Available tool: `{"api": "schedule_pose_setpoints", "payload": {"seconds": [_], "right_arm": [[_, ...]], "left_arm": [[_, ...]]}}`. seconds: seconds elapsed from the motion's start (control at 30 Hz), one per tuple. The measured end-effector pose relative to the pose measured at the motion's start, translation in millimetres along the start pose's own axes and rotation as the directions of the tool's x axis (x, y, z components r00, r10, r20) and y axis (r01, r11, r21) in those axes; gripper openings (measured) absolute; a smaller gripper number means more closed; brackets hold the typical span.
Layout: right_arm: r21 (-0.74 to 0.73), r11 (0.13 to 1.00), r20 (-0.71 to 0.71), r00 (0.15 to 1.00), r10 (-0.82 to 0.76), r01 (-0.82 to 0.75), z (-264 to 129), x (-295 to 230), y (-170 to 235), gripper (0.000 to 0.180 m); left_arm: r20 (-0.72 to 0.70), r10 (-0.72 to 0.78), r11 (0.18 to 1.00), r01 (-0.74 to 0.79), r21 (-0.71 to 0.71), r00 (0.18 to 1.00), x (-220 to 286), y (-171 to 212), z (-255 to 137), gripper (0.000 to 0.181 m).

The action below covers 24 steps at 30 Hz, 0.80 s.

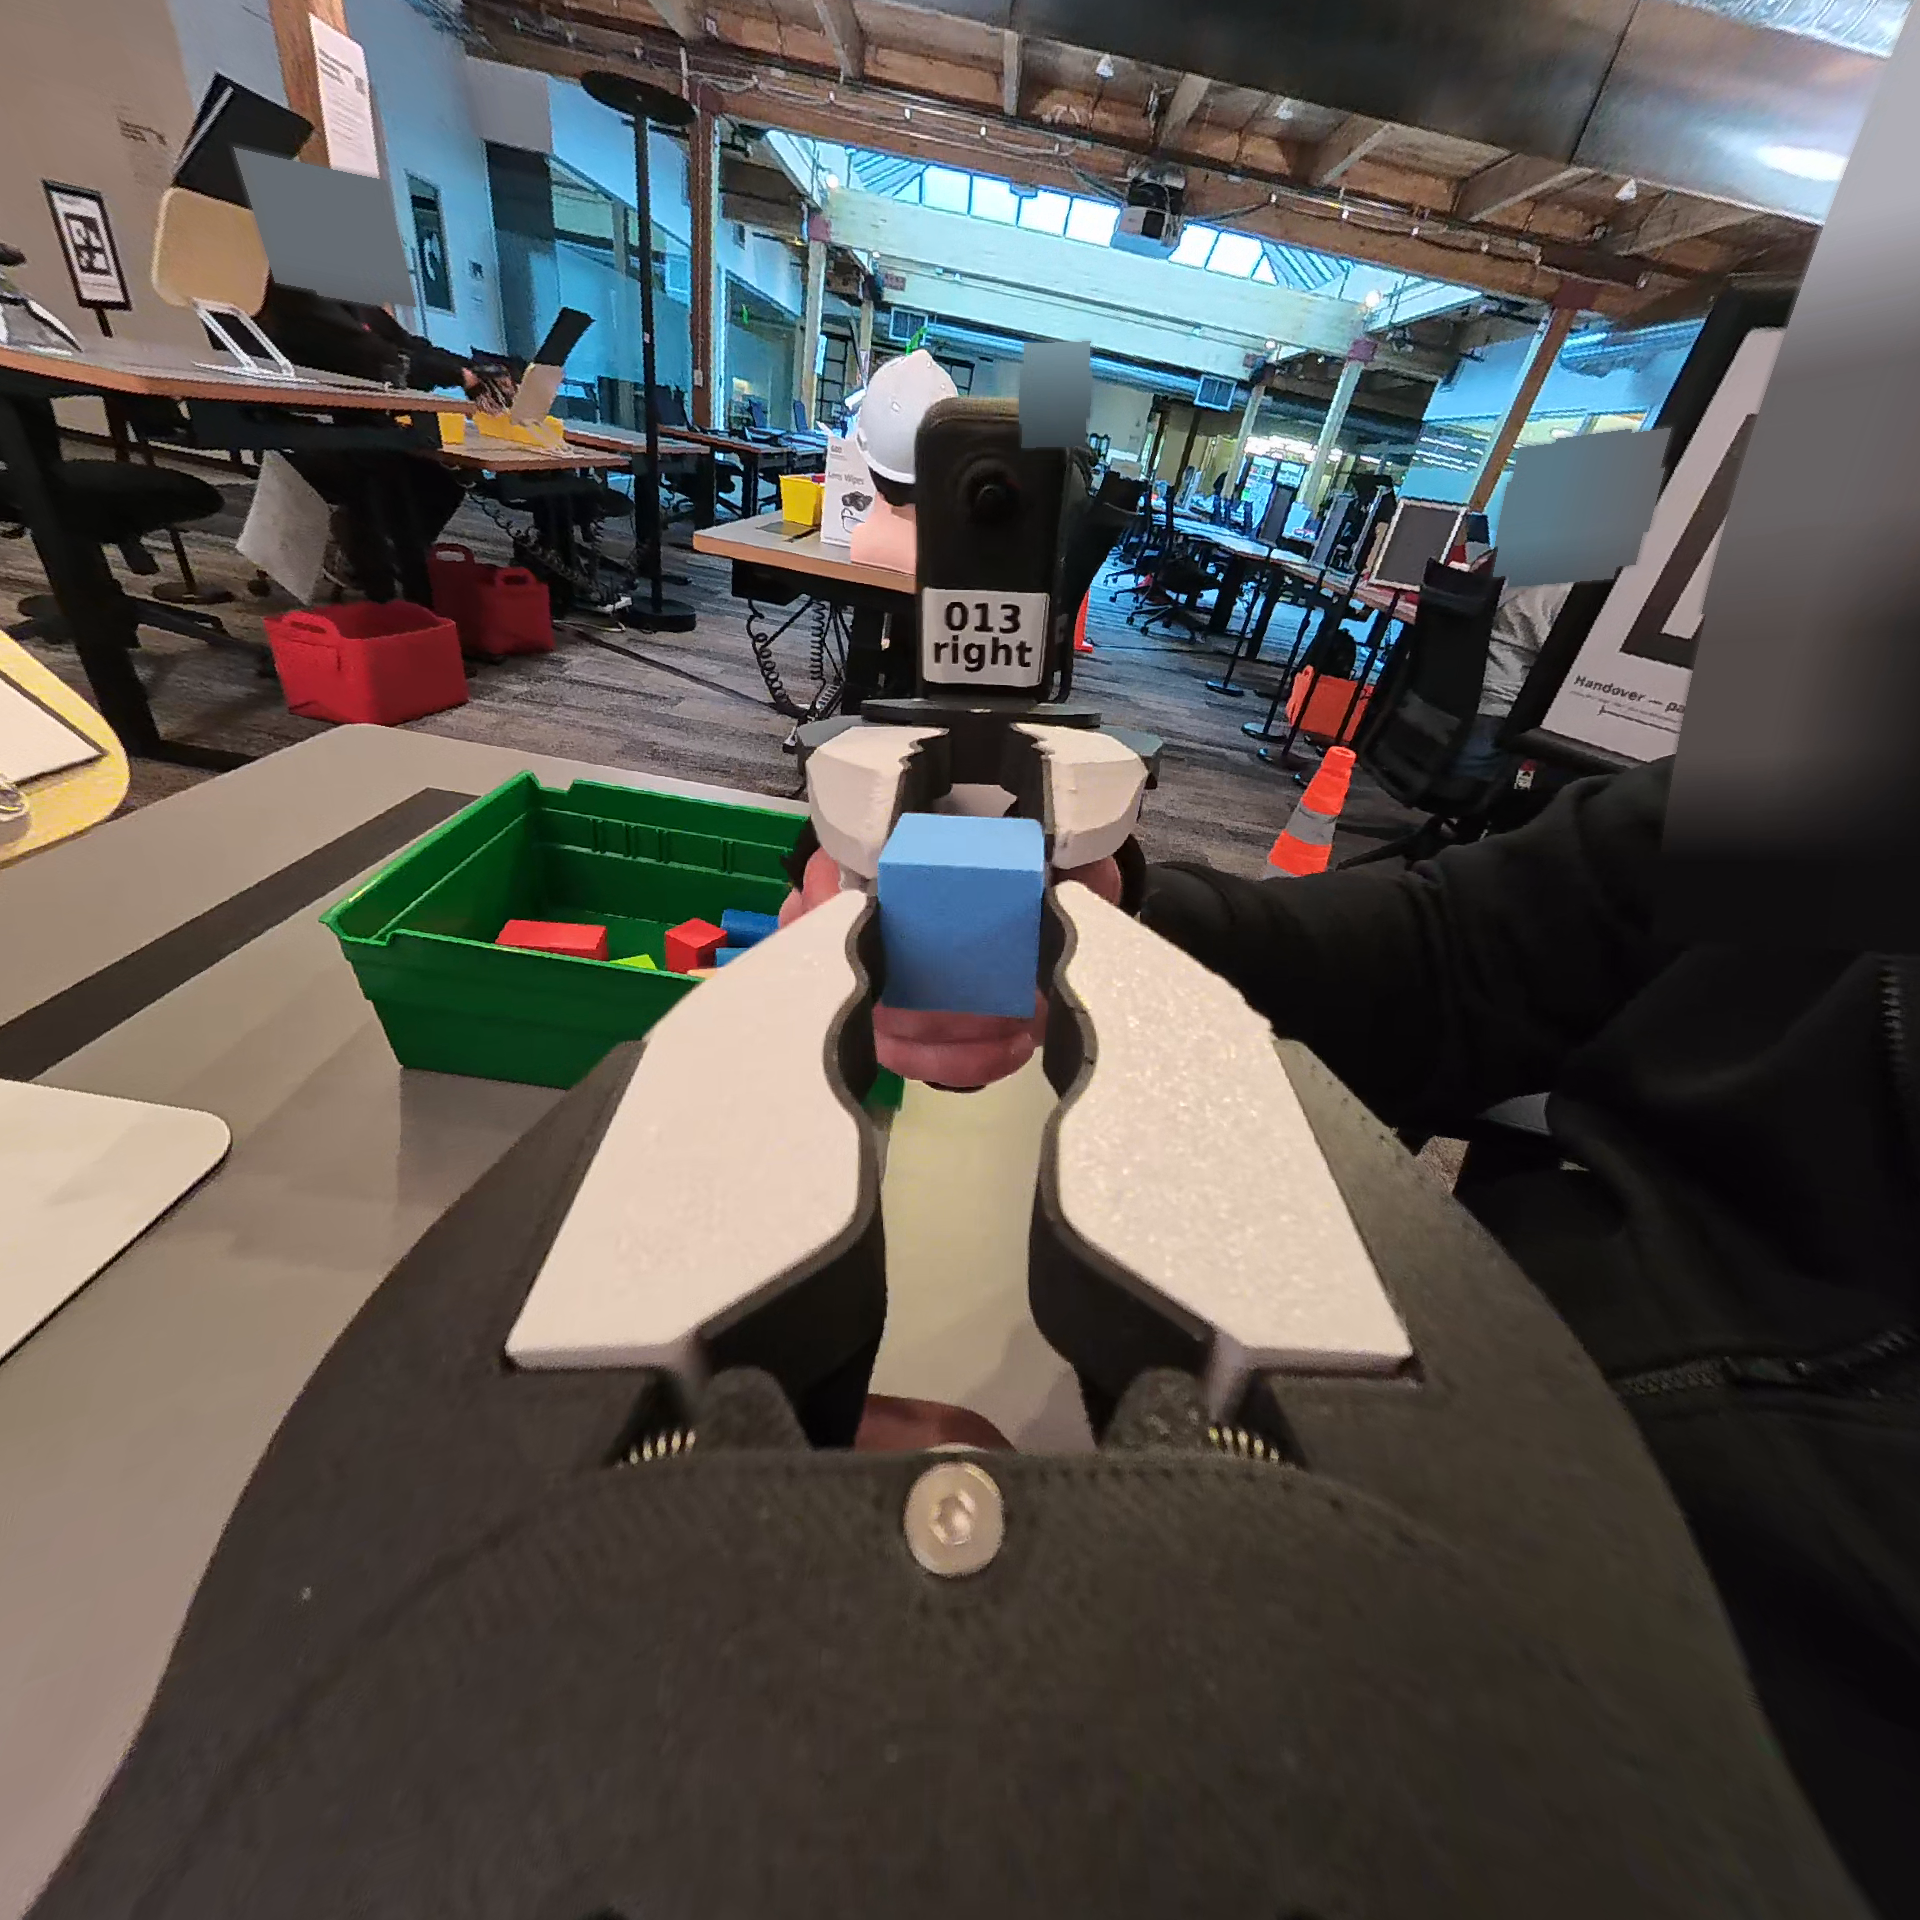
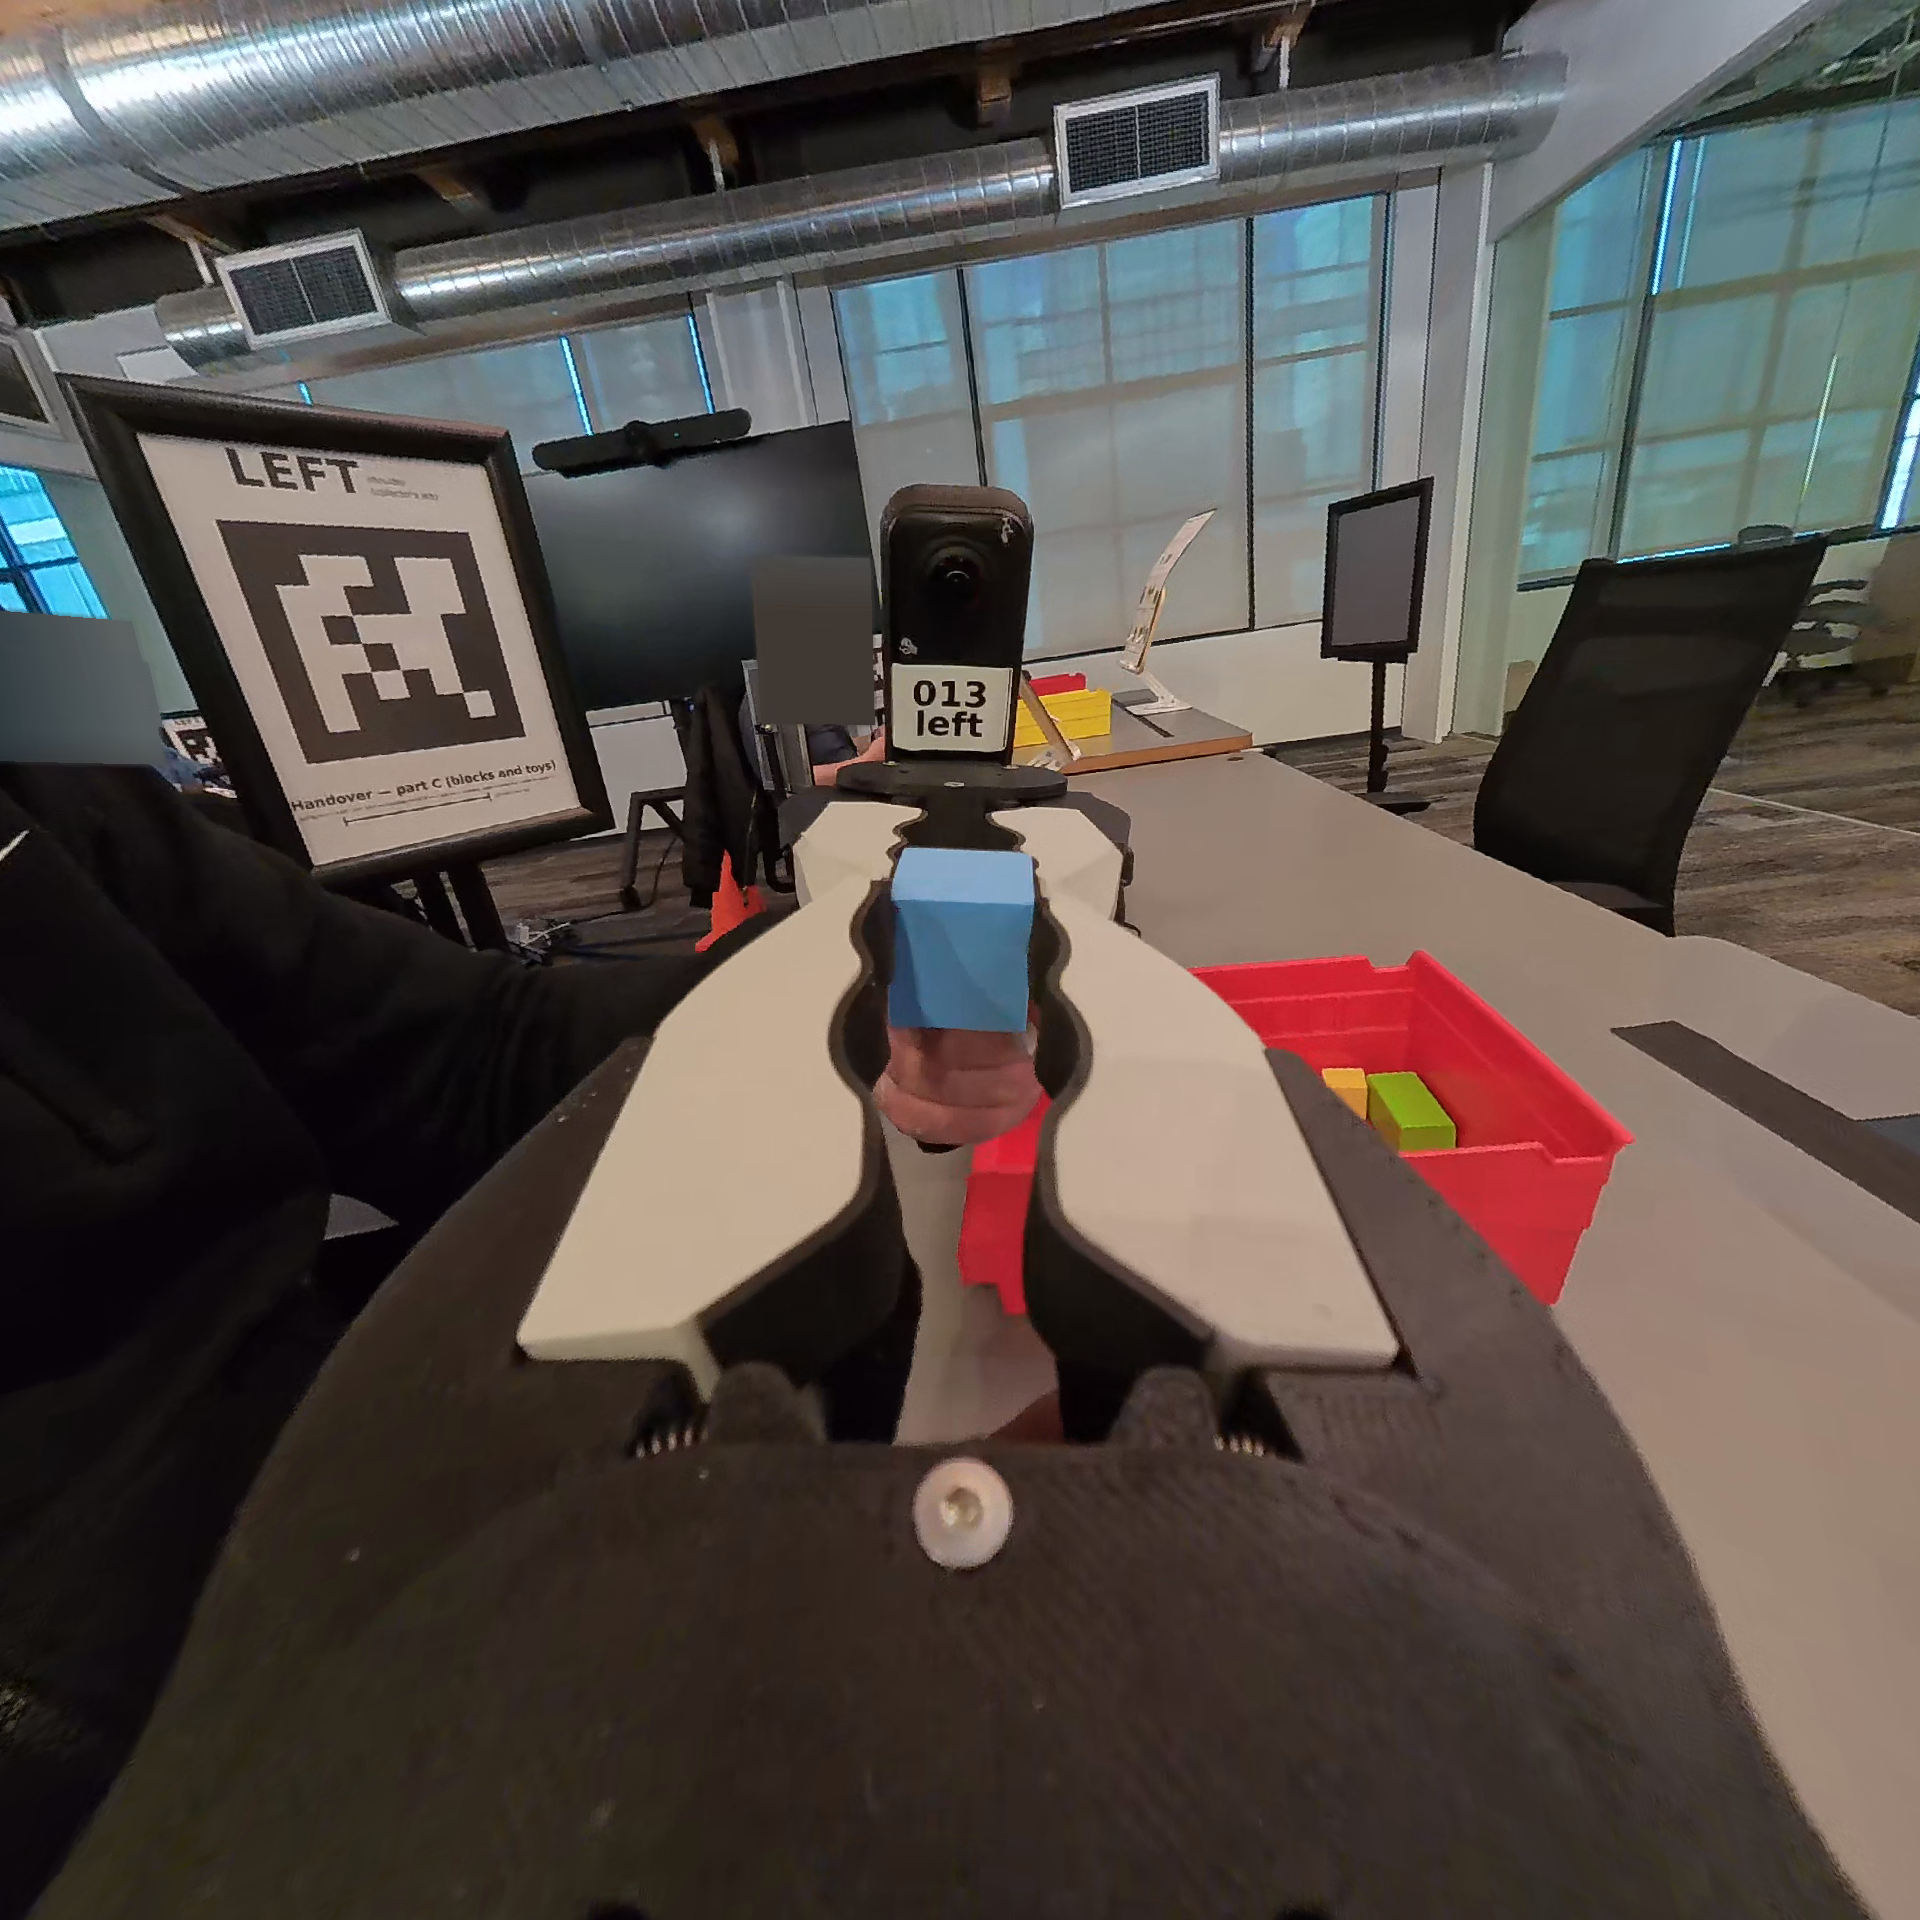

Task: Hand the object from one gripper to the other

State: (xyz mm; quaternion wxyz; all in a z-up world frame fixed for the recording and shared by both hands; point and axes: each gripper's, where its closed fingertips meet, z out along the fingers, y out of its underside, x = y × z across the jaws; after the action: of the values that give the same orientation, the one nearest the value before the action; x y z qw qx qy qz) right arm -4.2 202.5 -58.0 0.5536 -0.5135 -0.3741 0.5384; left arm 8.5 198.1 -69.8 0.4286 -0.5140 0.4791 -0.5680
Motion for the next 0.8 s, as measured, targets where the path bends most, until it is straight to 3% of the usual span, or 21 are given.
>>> {"api": "schedule_pose_setpoints", "payload": {"seconds": [0.27, 0.4, 0.53, 0.63, 0.8], "right_arm": [[0.025, 1.000, -0.032, 0.999, -0.004, 0.004, -10.4, 6.4, -12.8, 0.024], [0.005, 0.998, -0.129, 0.990, -0.054, 0.055, -35.2, 21.6, -34.3, 0.024], [-0.129, 0.988, -0.367, 0.922, -0.127, 0.084, -98.0, 64.2, -52.6, 0.024], [-0.264, 0.964, -0.564, 0.804, -0.188, 0.040, -163.1, 104.1, -47.9, 0.024], [-0.409, 0.886, -0.755, 0.627, -0.193, -0.219, -254.5, 155.2, 8.3, 0.024]], "left_arm": [[0.039, -0.007, 0.999, 0.006, 0.031, 0.999, -6.8, -6.6, -3.7, 0.037], [0.081, 0.018, 0.999, -0.020, 0.025, 0.997, -12.5, -9.6, -10.0, 0.040], [0.126, 0.041, 0.999, -0.044, 0.023, 0.991, -18.2, -15.6, -20.1, 0.038], [0.146, 0.062, 0.998, -0.065, 0.016, 0.987, -19.5, -19.6, -24.8, 0.038], [0.156, 0.067, 0.997, -0.070, 0.017, 0.985, -20.6, -22.4, -27.5, 0.036]]}}
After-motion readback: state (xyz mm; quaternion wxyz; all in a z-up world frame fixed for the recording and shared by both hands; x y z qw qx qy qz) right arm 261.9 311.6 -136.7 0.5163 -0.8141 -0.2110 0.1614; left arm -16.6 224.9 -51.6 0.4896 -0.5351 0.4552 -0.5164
